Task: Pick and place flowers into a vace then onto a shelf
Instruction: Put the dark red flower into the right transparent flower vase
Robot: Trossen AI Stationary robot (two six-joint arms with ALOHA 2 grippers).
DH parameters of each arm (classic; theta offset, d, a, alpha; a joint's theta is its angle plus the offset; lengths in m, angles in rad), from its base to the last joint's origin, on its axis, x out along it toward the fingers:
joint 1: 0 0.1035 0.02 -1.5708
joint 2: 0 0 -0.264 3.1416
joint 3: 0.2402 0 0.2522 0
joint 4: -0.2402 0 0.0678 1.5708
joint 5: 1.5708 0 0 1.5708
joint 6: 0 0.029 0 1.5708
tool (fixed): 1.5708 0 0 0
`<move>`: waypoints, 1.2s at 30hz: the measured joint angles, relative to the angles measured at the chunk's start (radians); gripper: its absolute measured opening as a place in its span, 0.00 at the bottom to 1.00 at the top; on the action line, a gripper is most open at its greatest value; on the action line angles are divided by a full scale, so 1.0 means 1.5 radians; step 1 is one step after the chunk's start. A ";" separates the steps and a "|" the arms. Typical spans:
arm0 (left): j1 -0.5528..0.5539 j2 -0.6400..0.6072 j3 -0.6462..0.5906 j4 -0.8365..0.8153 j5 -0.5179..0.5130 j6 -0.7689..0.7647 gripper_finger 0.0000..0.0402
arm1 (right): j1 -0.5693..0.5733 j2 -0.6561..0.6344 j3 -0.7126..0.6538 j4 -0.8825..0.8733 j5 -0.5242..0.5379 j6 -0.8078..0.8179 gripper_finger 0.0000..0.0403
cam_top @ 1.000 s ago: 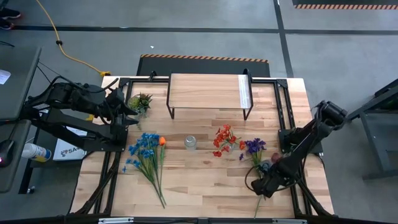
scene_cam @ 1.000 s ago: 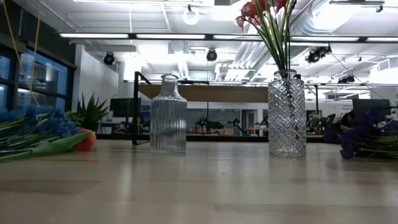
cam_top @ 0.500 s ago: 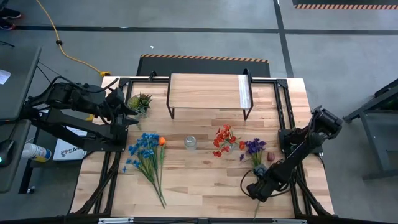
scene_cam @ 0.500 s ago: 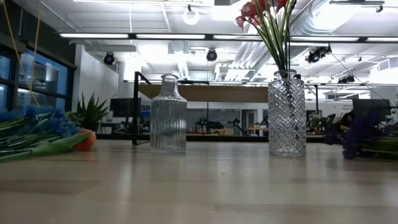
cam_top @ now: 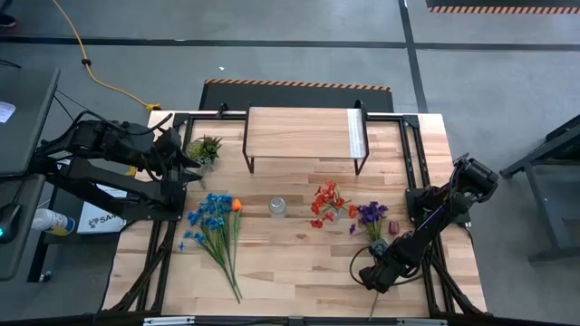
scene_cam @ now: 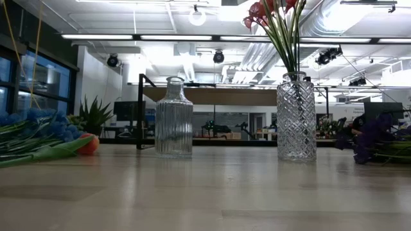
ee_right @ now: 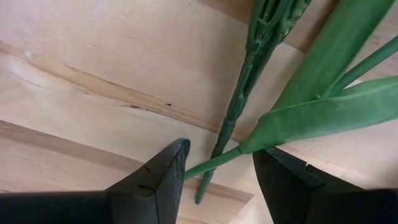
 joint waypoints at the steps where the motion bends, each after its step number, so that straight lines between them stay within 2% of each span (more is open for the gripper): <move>1: 0.000 0.000 0.000 0.000 0.000 0.000 0.63 | 0.000 0.000 0.000 0.000 -0.001 0.000 0.45; 12: 0.000 0.000 0.000 0.000 0.000 0.004 0.63 | 0.001 -0.025 -0.001 -0.009 -0.004 -0.002 0.43; 22: 0.000 0.000 0.000 0.000 0.001 0.004 0.63 | 0.001 -0.026 -0.001 -0.007 0.008 -0.010 0.24; 36: 0.000 0.000 0.000 0.001 0.001 0.003 0.63 | 0.001 -0.027 -0.001 0.012 0.012 -0.015 0.03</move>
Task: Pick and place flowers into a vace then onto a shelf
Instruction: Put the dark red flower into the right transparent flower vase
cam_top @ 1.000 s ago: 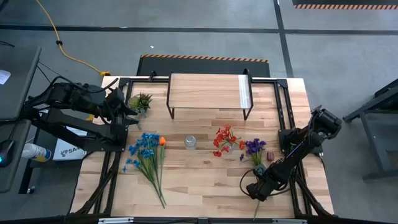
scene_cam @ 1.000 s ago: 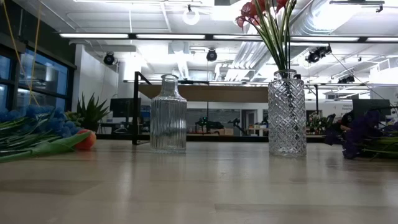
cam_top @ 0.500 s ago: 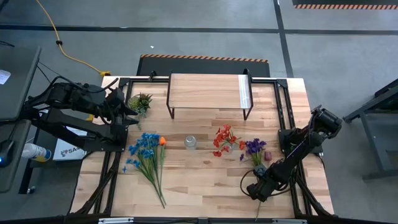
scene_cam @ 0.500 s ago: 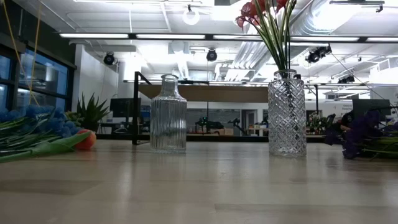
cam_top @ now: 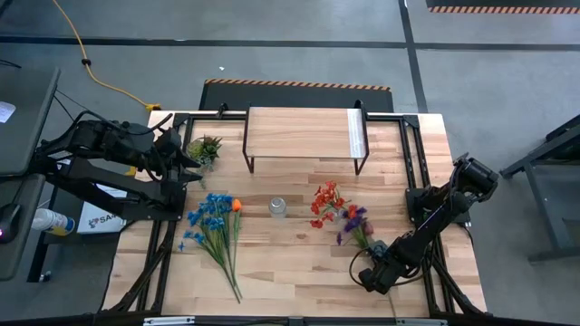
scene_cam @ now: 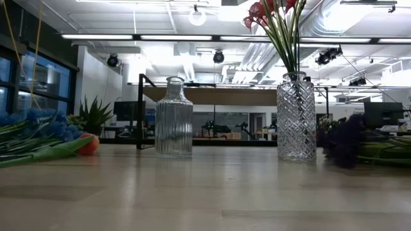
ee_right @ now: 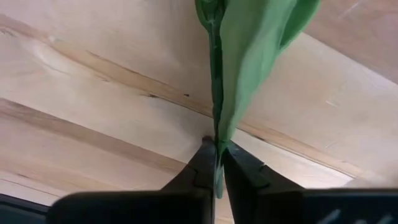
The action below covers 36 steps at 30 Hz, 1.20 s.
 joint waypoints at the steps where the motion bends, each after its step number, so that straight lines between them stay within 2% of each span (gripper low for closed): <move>1: 0.000 0.000 0.000 0.000 0.000 0.000 0.63 | 0.000 0.000 0.000 0.000 0.000 0.000 0.02; 22: 0.000 0.000 0.000 0.000 0.000 -0.001 0.63 | 0.000 -0.001 0.000 0.001 -0.018 0.001 0.09; 32: 0.000 0.000 0.000 0.000 0.000 -0.001 0.63 | 0.012 -0.001 0.001 0.000 -0.043 0.002 0.22; 36: 0.000 0.000 0.000 0.000 0.000 -0.002 0.63 | 0.018 -0.001 0.023 -0.035 -0.044 0.002 0.26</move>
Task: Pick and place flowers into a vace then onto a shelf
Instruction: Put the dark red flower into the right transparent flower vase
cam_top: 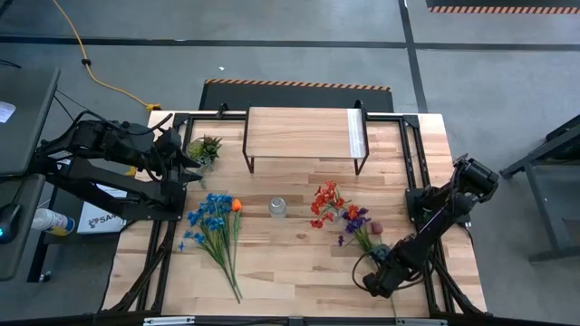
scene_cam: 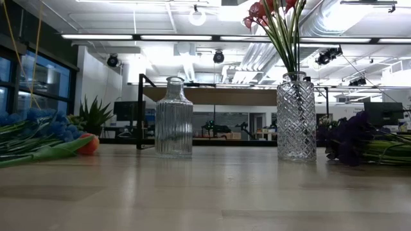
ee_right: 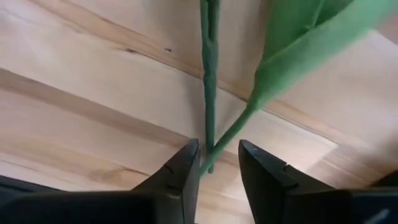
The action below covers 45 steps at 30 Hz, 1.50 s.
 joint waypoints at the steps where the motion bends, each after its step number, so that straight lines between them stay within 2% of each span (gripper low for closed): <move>1: 0.000 0.000 0.000 0.000 0.000 0.000 0.63 | 0.002 0.000 0.007 -0.016 -0.001 0.000 0.26; 6: 0.000 0.000 0.000 0.000 0.000 0.000 0.63 | 0.013 0.000 0.029 -0.068 -0.004 0.009 0.25; 11: 0.000 0.000 0.000 0.000 0.000 0.000 0.63 | 0.009 0.000 0.030 -0.070 0.043 -0.002 0.23; 19: 0.000 0.000 0.000 0.000 0.000 -0.002 0.63 | 0.002 -0.001 0.030 -0.144 0.061 -0.010 0.28; 31: 0.000 0.000 0.000 0.000 0.000 -0.003 0.63 | -0.005 -0.001 0.007 -0.117 0.078 -0.013 0.30; 45: 0.000 0.000 0.000 0.000 0.000 -0.003 0.63 | -0.019 -0.003 -0.040 -0.057 0.061 -0.009 0.30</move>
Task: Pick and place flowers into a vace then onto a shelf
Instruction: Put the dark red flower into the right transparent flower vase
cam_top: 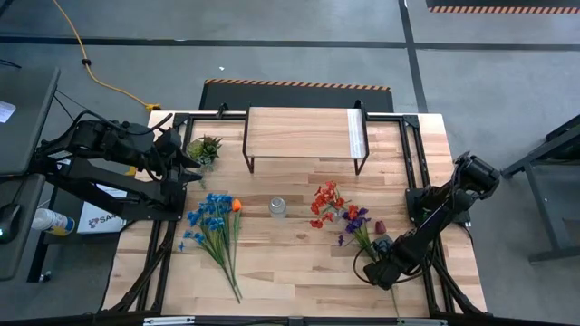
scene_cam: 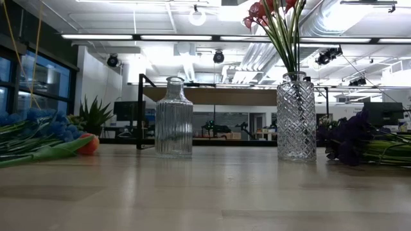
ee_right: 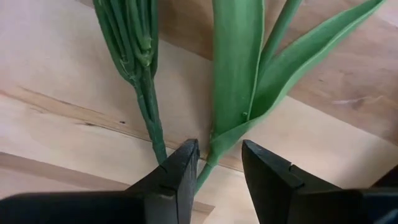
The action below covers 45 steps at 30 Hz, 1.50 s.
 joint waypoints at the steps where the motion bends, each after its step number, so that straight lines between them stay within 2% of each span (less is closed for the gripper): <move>1: 0.000 0.000 0.000 0.000 0.000 0.000 0.63 | -0.002 0.000 -0.002 0.000 0.000 0.000 0.30; 5: 0.000 0.000 0.000 0.000 0.000 0.000 0.63 | -0.007 0.001 -0.003 -0.002 -0.001 -0.001 0.25; 13: 0.000 0.000 0.000 0.000 0.000 0.000 0.63 | -0.007 0.002 -0.003 0.000 0.001 0.002 0.02; 28: 0.000 0.000 0.000 0.000 0.000 0.000 0.63 | -0.015 -0.014 -0.006 -0.035 -0.038 0.028 0.01; 35: 0.000 0.000 0.000 -0.001 0.000 0.003 0.63 | -0.021 -0.101 0.013 -0.191 -0.050 0.042 0.00; 45: 0.000 0.000 0.000 -0.001 0.000 0.005 0.63 | -0.033 -0.202 0.172 -0.518 -0.024 0.039 0.00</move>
